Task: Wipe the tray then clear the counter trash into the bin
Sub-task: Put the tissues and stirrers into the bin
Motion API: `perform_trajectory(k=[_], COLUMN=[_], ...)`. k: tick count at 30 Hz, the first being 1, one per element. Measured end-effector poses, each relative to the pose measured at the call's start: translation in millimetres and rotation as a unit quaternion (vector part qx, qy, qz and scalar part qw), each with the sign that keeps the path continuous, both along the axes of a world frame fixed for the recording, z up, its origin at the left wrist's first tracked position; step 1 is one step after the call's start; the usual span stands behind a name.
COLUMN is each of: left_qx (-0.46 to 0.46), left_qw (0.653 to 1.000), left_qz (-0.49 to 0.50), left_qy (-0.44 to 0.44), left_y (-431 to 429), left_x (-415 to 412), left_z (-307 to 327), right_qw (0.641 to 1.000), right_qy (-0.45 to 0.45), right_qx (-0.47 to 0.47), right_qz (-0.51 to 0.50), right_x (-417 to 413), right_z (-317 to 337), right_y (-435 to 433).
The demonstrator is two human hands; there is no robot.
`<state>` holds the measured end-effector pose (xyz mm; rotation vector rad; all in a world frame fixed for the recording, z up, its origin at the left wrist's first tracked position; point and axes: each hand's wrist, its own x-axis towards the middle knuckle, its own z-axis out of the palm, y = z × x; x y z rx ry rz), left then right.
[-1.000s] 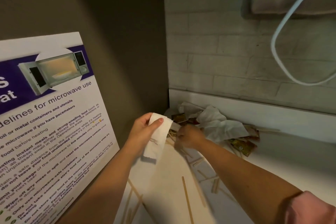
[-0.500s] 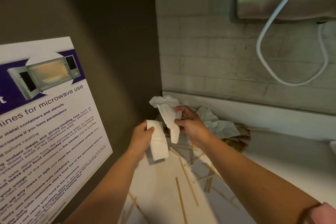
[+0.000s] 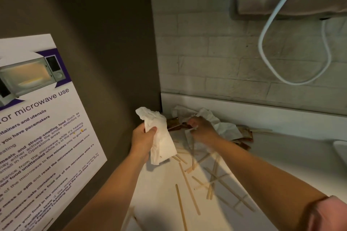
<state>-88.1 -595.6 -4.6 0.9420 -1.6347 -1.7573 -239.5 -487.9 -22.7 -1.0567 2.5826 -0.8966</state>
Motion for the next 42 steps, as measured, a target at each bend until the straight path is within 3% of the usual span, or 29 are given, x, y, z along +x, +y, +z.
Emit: perform_trajectory(k=[3, 7, 12, 20, 22, 26, 29, 31, 35, 39, 42], left_qx=[-0.007, -0.013, -0.010, -0.018, -0.016, 0.000, 0.004, -0.011, -0.005, 0.044, 0.099], left_qw=[1.000, 1.000, 1.000, 0.999, 0.999, 1.000, 1.000, 1.000, 1.000, 0.998, 0.993], left_qz=[0.004, 0.019, 0.017, 0.019, 0.018, 0.019, 0.014, 0.012, -0.007, -0.013, -0.048], left_qy=[0.004, -0.002, -0.006, -0.022, -0.026, -0.010, 0.005, 0.003, 0.014, 0.032, 0.044], left_y=[-2.7, -6.1, -8.1, -9.1, -8.8, -7.1, -2.3, 1.2, 4.8, 9.7, 9.6], left_x=[-1.8, -7.6, -10.2, -10.0, -9.8, -9.4, -10.2, -12.7, -20.2, -24.2, -27.4], left_z=[-2.8, -6.2, -9.4, -14.7, -15.5, -15.5, -13.2, -12.5, -13.5, -8.9, -10.2], right_qw=[0.988, 0.964, 0.954, 0.970, 0.981, 0.996, 0.963, 0.943, 0.956, 0.985, 0.990], right_qy=[0.067, 0.078, 0.073, 0.160, 0.142, -0.043, -0.185, -0.231, -0.197, -0.089, -0.077], right_qx=[0.116, 0.251, 0.289, 0.174, 0.123, -0.069, -0.195, -0.241, -0.215, -0.144, -0.114], right_qz=[-0.071, -0.052, -0.034, -0.059, -0.050, -0.024, -0.009, 0.010, 0.024, 0.010, 0.009], right_x=[-27.6, -43.2, -41.6, -19.5, -20.0, -17.5, -4.2, 7.0, 33.3, 46.5, 51.0], right_z=[-5.8, -7.5, -7.5, 20.6, 28.9, 44.4, 53.5, 53.9, 42.3, 25.1, 16.9], right_y=[16.2, 32.6, 34.9, 28.1, 24.2, 18.3, 14.1, 8.9, -5.6, -17.5, -22.8])
